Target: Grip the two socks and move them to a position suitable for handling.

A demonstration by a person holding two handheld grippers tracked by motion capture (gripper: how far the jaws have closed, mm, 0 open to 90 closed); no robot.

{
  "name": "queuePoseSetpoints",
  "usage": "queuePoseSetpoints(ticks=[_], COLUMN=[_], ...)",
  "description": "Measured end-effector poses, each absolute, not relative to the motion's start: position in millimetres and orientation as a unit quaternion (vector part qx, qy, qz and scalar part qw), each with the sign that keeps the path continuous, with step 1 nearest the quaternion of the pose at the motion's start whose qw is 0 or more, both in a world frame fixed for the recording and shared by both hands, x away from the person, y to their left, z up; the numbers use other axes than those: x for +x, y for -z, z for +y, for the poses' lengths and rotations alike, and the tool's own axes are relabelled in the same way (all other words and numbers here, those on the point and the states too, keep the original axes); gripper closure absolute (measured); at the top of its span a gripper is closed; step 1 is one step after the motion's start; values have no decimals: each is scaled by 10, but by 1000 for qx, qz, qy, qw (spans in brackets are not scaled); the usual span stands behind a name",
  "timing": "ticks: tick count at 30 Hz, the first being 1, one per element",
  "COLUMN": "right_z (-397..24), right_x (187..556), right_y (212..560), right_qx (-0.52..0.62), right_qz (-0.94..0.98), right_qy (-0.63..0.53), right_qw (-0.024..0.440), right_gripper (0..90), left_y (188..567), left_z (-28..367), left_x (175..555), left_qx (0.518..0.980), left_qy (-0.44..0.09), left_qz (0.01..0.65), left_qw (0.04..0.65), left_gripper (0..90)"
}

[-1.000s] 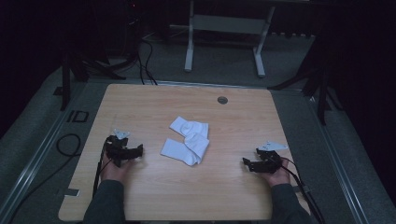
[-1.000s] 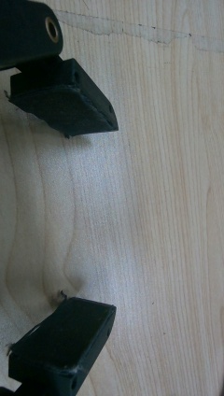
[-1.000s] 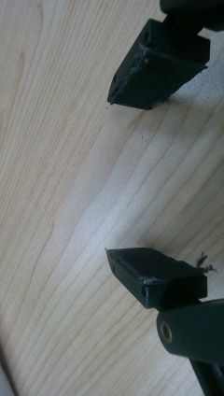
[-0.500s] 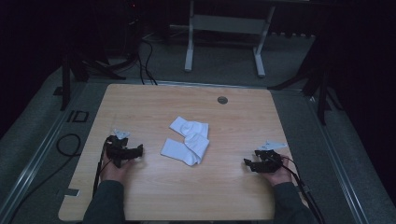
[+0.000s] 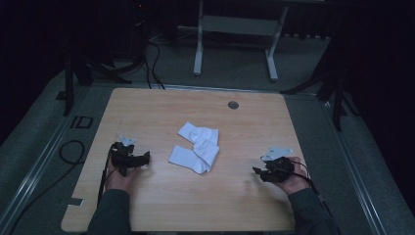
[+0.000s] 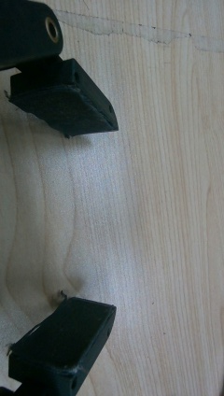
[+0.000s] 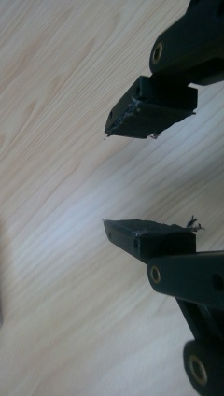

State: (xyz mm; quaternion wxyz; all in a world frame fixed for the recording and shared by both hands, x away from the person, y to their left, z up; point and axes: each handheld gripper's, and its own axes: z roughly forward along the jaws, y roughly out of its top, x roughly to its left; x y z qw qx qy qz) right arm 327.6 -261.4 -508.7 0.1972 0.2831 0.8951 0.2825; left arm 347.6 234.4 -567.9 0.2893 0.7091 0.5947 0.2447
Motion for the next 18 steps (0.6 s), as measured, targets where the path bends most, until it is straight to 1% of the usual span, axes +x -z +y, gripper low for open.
queuePoseSetpoints(ticks=[1,2,7,8,9,12,14,18], right_z=[-2614,-2507,-2282,-2221,-2172,-2088,-1957,-1756], right_x=[3276,3275,3293,3304,3310,3327,3351,3385], right_y=[5087,5067,5032,5021,5014,5005,4992,4973], right_qx=[283,268,245,237,232,220,207,190], right_qz=[895,901,909,911,913,917,921,922], right_qy=[-283,-284,-290,-291,-293,-290,-293,-305], right_qw=[197,188,173,169,163,160,154,145], right_gripper=[469,475,509,548,565,584,609,684], left_y=[5679,5680,5680,5680,5680,5680,5680,5680], left_z=[2344,2343,2344,2344,2344,2344,2343,2344], left_x=[3476,3476,3476,3476,3476,3476,3476,3476], left_qx=[709,709,709,709,709,709,709,709], left_qy=[-245,-245,-245,-245,-245,-245,-245,-245], left_qz=[595,595,595,595,595,595,595,595], left_qw=[289,289,289,290,290,290,290,290], left_gripper=[114,114,114,114,114,114,114,114])
